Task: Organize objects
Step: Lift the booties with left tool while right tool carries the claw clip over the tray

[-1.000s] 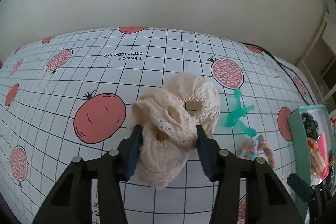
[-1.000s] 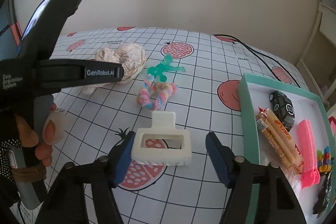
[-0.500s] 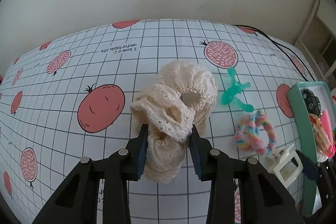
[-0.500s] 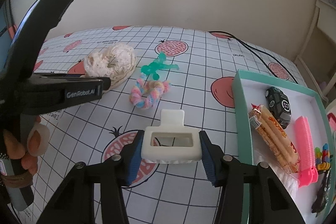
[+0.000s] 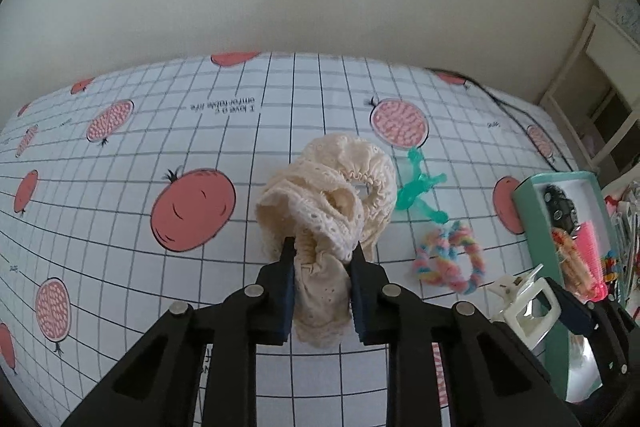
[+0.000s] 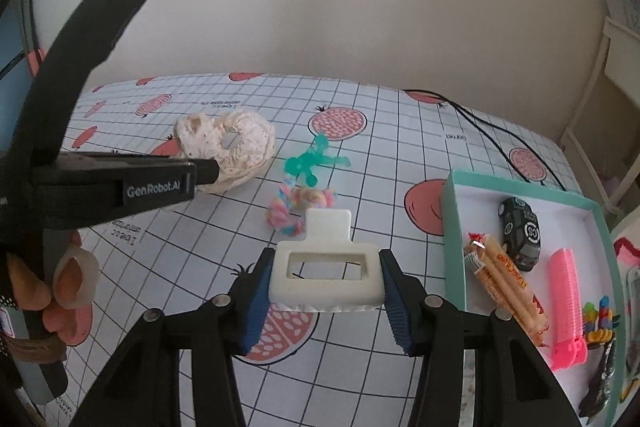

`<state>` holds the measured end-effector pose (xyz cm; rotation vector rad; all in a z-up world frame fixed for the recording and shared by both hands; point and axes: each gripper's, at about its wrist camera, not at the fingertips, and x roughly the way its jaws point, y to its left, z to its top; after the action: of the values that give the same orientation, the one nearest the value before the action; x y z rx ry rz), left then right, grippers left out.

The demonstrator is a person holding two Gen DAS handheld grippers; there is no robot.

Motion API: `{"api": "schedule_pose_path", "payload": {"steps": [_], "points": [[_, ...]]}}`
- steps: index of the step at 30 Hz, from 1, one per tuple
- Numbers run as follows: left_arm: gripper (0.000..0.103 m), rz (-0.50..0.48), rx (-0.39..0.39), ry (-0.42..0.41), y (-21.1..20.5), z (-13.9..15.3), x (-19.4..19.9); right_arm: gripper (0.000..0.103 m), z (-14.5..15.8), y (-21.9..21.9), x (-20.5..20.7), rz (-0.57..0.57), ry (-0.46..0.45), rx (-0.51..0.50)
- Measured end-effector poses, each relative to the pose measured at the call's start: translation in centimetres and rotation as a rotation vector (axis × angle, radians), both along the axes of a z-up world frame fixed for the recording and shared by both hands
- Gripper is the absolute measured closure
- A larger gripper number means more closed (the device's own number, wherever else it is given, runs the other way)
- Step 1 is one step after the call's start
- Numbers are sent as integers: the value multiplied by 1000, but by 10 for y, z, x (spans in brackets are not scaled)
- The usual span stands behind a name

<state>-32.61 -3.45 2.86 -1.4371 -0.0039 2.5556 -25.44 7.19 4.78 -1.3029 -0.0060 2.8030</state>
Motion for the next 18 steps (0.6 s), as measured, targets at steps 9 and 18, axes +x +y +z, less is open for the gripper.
{"api": "schedule_pose_path", "payload": {"steps": [9,18], "points": [[80,-8,45,113,0,45,9,50,21,15,5,-9,53,7],[80,-103,66,208,44,82,28,50,37,68,16,-95,91,0]]}}
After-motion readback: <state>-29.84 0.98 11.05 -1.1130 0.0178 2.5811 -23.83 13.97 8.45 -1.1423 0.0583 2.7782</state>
